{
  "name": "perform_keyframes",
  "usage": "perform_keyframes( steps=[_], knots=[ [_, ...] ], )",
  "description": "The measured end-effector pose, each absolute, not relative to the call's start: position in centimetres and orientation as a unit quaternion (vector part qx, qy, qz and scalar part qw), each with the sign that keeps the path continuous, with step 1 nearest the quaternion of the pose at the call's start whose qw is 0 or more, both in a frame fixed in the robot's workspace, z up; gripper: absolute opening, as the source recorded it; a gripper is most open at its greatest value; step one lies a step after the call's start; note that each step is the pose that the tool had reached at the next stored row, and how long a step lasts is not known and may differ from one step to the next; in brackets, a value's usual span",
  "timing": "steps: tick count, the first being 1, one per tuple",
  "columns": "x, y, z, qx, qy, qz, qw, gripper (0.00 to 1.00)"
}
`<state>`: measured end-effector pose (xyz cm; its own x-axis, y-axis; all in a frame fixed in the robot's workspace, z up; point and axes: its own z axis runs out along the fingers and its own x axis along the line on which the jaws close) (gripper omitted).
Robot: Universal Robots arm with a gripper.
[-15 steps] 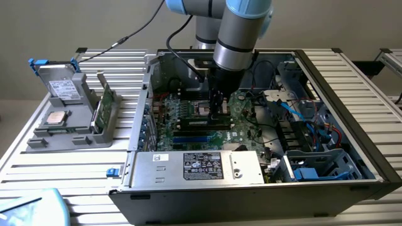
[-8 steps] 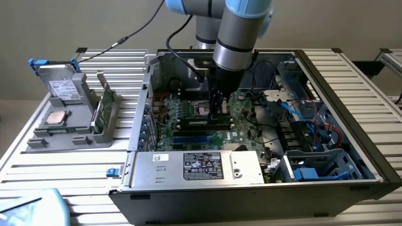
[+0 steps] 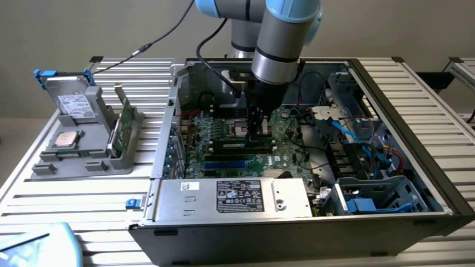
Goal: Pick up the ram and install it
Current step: 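Insert the ram into the slot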
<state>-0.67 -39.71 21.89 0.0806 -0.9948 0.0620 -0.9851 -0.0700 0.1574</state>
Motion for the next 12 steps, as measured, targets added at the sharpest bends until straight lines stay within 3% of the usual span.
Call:
perform_keyframes(
  steps=[12],
  knots=[
    [-0.67,-39.71,21.97,0.731,-0.677,-0.031,0.079,0.14]
  ],
)
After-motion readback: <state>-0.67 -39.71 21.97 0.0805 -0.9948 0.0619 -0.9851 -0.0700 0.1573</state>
